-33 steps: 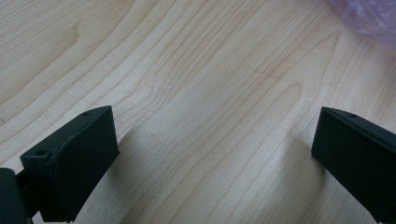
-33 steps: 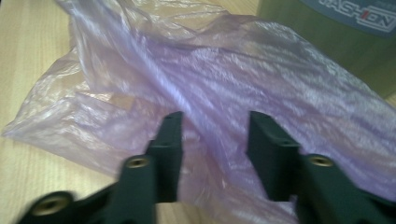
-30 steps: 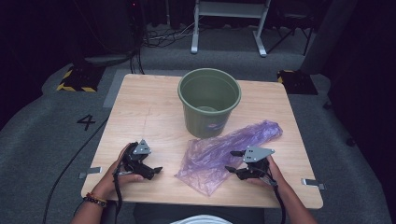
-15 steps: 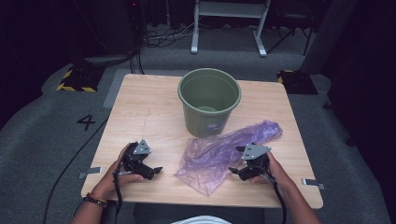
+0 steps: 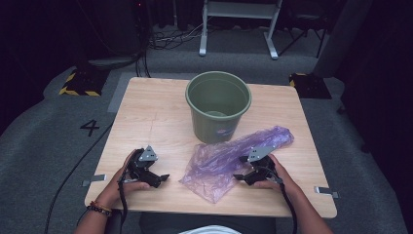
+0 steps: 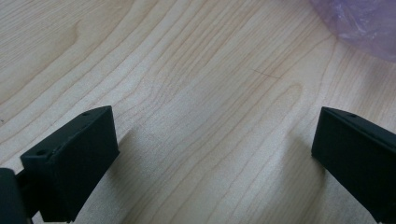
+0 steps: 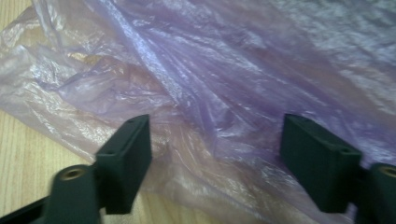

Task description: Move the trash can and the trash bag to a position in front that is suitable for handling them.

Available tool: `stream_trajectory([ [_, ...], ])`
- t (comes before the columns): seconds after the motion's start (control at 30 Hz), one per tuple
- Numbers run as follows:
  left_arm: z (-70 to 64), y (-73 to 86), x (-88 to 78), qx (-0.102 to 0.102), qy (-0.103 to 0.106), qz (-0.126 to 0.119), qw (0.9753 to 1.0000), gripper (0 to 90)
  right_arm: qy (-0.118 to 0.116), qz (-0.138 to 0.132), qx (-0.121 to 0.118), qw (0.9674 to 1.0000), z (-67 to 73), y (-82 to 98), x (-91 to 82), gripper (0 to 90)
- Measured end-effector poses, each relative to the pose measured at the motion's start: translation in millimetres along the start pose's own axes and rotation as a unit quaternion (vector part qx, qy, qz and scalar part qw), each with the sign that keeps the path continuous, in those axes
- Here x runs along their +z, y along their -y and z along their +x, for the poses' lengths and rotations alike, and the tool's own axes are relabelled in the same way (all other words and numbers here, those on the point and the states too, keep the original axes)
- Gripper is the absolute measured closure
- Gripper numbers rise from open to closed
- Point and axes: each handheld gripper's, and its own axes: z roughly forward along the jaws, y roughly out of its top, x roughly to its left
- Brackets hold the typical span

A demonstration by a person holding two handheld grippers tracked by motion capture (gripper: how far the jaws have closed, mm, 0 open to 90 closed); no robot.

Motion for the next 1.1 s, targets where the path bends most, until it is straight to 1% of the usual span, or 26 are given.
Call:
stream_trajectory([
  [0.03,0.0,0.0,-0.1,0.0,0.0,0.0,1.0,0.3,-0.001,-0.002,0.0,1.0,-0.4,0.0,-0.2,30.2],
  [0.07,-0.1,0.0,-0.1,0.0,0.0,0.0,1.0,0.3,0.0,-0.007,0.0,1.0,-0.9,0.0,-1.0,40.5],
  [0.1,-0.1,0.0,-0.1,0.0,0.0,0.0,1.0,0.2,0.0,-0.007,0.0,1.0,-0.9,0.0,-1.0,40.5],
  [0.27,0.0,0.0,0.0,0.0,0.0,0.0,1.0,0.3,0.011,-0.014,0.011,0.9998,-2.4,0.6,-2.6,60.5],
  [0.3,-0.1,0.0,0.0,0.0,0.0,0.0,1.0,0.3,0.015,-0.014,0.015,0.9997,-2.6,0.4,-2.9,65.6],
  [0.4,0.0,0.0,0.0,0.0,0.0,0.0,1.0,0.3,0.019,-0.015,0.012,0.9996,-1.5,0.0,-2.7,73.1],
  [0.43,0.0,0.0,0.0,0.0,0.0,0.0,1.0,0.3,0.022,-0.017,0.011,0.9996,0.1,-0.3,-2.0,78.2],
  [0.5,0.0,0.0,0.0,0.0,0.0,0.0,1.0,0.3,0.025,-0.018,0.007,0.9995,0.6,-0.4,-1.5,79.7],
  [0.53,0.0,0.0,0.0,0.0,0.0,0.0,1.0,0.3,0.031,-0.019,0.005,0.9993,1.5,-0.7,-1.1,84.1],
  [0.57,0.0,0.0,0.0,0.0,0.0,0.0,1.0,0.3,0.031,-0.019,0.005,0.9993,1.5,-0.7,-1.1,84.1],
  [0.63,0.0,0.0,0.0,0.0,0.0,0.0,1.0,0.3,0.039,-0.024,0.001,0.9989,2.2,-0.1,-1.9,88.6],
  [0.67,0.0,0.0,0.0,0.0,0.0,0.0,1.0,0.3,0.039,-0.024,0.001,0.9989,2.2,-0.1,-1.9,88.6],
  [0.77,0.0,0.0,0.0,0.0,0.0,0.0,1.0,0.3,0.041,-0.038,0.001,0.9984,2.3,-0.5,-6.2,89.7],
  [0.83,0.1,0.0,0.0,0.0,0.0,0.0,1.0,0.3,0.047,-0.049,-0.001,0.9977,2.9,-1.4,-10.9,90.0],
  [0.87,0.1,0.0,0.0,0.0,0.0,0.0,1.0,0.2,0.052,-0.059,-0.002,0.9969,3.9,-2.5,-15.9,90.0],
  [0.9,0.1,0.0,0.0,0.0,0.0,0.0,1.0,0.3,0.052,-0.059,-0.002,0.9969,3.9,-2.5,-15.9,90.0],
  [1.03,0.3,-0.1,0.1,0.0,0.001,0.0,1.0,0.2,0.062,-0.077,-0.005,0.9951,5.3,-3.2,-25.7,90.0],
  [1.1,0.5,-0.1,0.1,0.001,0.002,0.0,1.0,0.2,0.068,-0.092,-0.005,0.9934,5.7,-3.4,-33.4,90.0],
])
